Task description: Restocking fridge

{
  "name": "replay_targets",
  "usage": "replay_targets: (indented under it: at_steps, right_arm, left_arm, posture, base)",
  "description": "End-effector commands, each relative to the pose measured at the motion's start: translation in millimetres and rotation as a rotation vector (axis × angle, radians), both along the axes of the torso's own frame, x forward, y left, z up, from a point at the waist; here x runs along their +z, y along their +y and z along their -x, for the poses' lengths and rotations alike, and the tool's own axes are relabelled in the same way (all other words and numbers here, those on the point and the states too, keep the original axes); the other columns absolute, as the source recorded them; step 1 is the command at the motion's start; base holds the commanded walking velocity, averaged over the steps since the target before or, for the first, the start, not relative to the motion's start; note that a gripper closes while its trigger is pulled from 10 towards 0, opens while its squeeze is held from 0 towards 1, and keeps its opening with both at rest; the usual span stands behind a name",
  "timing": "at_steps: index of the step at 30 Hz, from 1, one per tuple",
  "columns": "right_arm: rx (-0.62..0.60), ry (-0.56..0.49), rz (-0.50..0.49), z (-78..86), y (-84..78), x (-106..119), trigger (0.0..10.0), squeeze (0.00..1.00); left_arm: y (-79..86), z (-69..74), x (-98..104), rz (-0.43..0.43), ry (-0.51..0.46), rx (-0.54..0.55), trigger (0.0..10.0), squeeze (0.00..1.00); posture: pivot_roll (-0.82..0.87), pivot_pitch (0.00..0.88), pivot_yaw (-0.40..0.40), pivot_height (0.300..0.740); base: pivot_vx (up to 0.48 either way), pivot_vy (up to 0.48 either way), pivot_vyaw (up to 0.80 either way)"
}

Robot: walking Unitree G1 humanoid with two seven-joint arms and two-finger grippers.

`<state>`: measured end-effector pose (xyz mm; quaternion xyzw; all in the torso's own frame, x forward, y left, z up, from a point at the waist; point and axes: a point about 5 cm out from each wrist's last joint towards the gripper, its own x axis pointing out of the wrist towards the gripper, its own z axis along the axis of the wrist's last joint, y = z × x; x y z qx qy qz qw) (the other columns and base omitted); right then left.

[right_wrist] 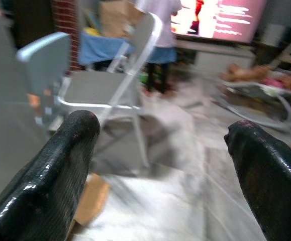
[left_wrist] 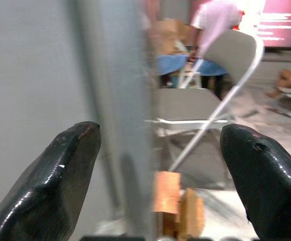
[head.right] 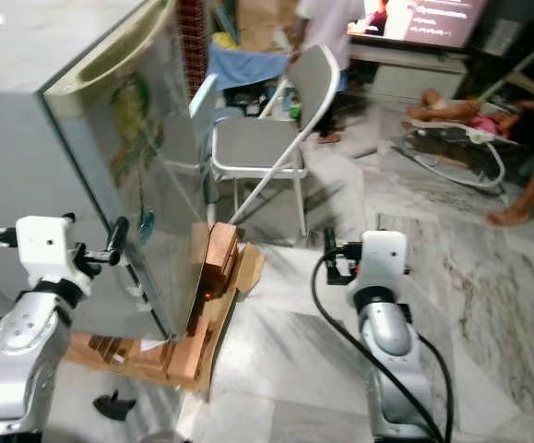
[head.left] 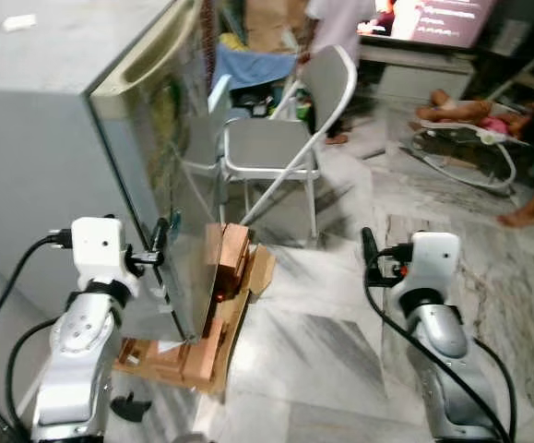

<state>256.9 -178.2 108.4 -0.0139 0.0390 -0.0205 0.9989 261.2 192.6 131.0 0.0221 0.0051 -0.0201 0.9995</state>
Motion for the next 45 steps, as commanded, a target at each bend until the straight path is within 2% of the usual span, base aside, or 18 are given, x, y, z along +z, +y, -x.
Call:
replay_targets:
  at_steps: [1, 5, 8, 12, 18, 23, 26, 27, 29, 30, 31, 32, 33, 39, 41, 42, 45]
  right_arm:
    - [-0.008, -0.005, -0.007, 4.1, -2.7, 4, 10.0, 0.0]
    - [-0.001, -0.004, -0.011, 7.1, -2.9, 5, 10.0, 0.0]
    - [0.002, -0.001, -0.009, 12.1, -4.2, 6, 10.0, 0.0]
    - [0.003, 0.005, -0.007, 17.4, -6.2, 7, 10.0, 0.0]
    - [0.009, 0.015, 0.008, 23.6, -8.1, 6, 10.0, 0.0]
    - [-0.001, 0.021, 0.016, 29.1, -11.6, 4, 10.0, 0.0]
    - [-0.005, 0.019, 0.016, 27.8, -10.8, 3, 10.0, 0.0]
    - [-0.005, 0.019, 0.016, 27.8, -10.8, 3, 10.0, 0.0]
    - [-0.001, 0.014, 0.013, 25.5, -6.9, 3, 10.0, 0.0]
    - [-0.001, 0.014, 0.013, 25.5, -6.9, 3, 10.0, 0.0]
    - [0.003, 0.01, 0.013, 23.6, -4.9, 4, 10.0, 0.0]
    - [0.004, 0.009, 0.013, 23.2, -4.8, 4, 10.0, 0.0]
    - [0.0, 0.009, 0.014, 23.5, -6.2, 4, 10.0, 0.0]
    - [-0.012, 0.011, 0.017, 22.8, -8.1, 4, 10.0, 0.0]
    - [0.036, -0.036, 0.108, 21.6, -2.5, 10, 10.0, 0.0]
    - [0.094, -0.074, 0.143, 21.8, 6.1, 15, 10.0, 0.0]
    - [0.089, -0.06, 0.125, 22.1, 9.1, 14, 10.0, 0.0]
  left_arm:
    - [4.0, -8.9, 2, 0.009, 0.001, 0.018, 10.0, 0.0]
    - [8.3, -13.2, 5, 0.013, -0.003, 0.03, 10.0, 0.0]
    - [19.4, -22.7, 9, -0.032, -0.016, 0.101, 10.0, 0.0]
    - [30.8, -29.7, 19, -0.032, -0.047, 0.172, 10.0, 0.0]
    - [30.3, -20.5, 16, -0.017, -0.032, 0.165, 10.0, 0.0]
    - [12.5, 11.1, -4, -0.036, 0.035, 0.08, 10.0, 0.0]
    - [-5.9, 21.2, -11, 0.001, 0.067, 0.033, 10.0, 0.0]
    - [-5.9, 21.2, -11, 0.001, 0.067, 0.033, 10.0, 0.0]
    - [-20.5, 27.1, -11, 0.013, 0.065, -0.002, 10.0, 0.0]
    - [-20.5, 27.1, -11, 0.013, 0.065, -0.002, 10.0, 0.0]
    - [-29.7, 31.3, -10, 0.012, 0.059, -0.036, 10.0, 0.0]
    - [-32.1, 32.6, -9, 0.011, 0.054, -0.048, 10.0, 0.0]
    - [-36.8, 37.1, -7, -0.02, 0.046, -0.077, 10.0, 0.0]
    - [-40.6, 35.9, -3, -0.016, 0.035, -0.132, 10.0, 0.0]
    - [-42.1, 34.6, -1, -0.01, 0.03, -0.169, 10.0, 0.0]
    - [-42.8, 34.0, 0, -0.017, 0.027, -0.192, 10.0, 0.0]
    - [-42.0, 33.1, 1, -0.017, 0.025, -0.198, 10.0, 0.0]
  posture:
    - [0.03, 0.0, -0.038, 0.74]
    - [0.02, 0.0, -0.038, 0.74]
    - [0.01, 0.014, -0.037, 0.74]
    - [0.01, 0.031, -0.034, 0.74]
    - [0.01, 0.038, -0.03, 0.74]
    - [0.02, 0.03, -0.022, 0.74]
    - [0.03, 0.023, -0.025, 0.74]
    - [0.03, 0.023, -0.025, 0.74]
    - [0.04, 0.016, -0.025, 0.74]
    - [0.04, 0.016, -0.025, 0.74]
    - [0.04, 0.018, -0.027, 0.74]
    - [0.04, 0.02, -0.027, 0.74]
    - [0.04, 0.018, -0.029, 0.74]
    - [0.04, 0.019, -0.033, 0.74]
    - [0.04, 0.019, -0.031, 0.74]
    - [0.04, 0.02, -0.029, 0.74]
    - [0.04, 0.02, -0.028, 0.74]
  base:
    - [0.0, 0.0, -0.8]
    - [0.0, 0.0, -0.41]
    - [0.0, 0.0, 0.0]
    - [0.0, 0.0, 0.0]
    - [0.0, 0.12, 0.0]
    - [0.0, 0.472, 0.0]
    - [0.0, 0.48, 0.0]
    - [0.0, 0.48, 0.0]
    - [0.0, 0.212, 0.0]
    - [0.0, 0.0, 0.0]
    - [0.0, 0.0, 0.0]
    - [0.0, 0.0, 0.0]
    - [0.0, 0.0, 0.0]
    - [0.0, 0.0, 0.0]
    - [0.0, 0.0, 0.0]
    - [0.0, 0.0, 0.0]
    - [0.0, 0.0, -0.14]
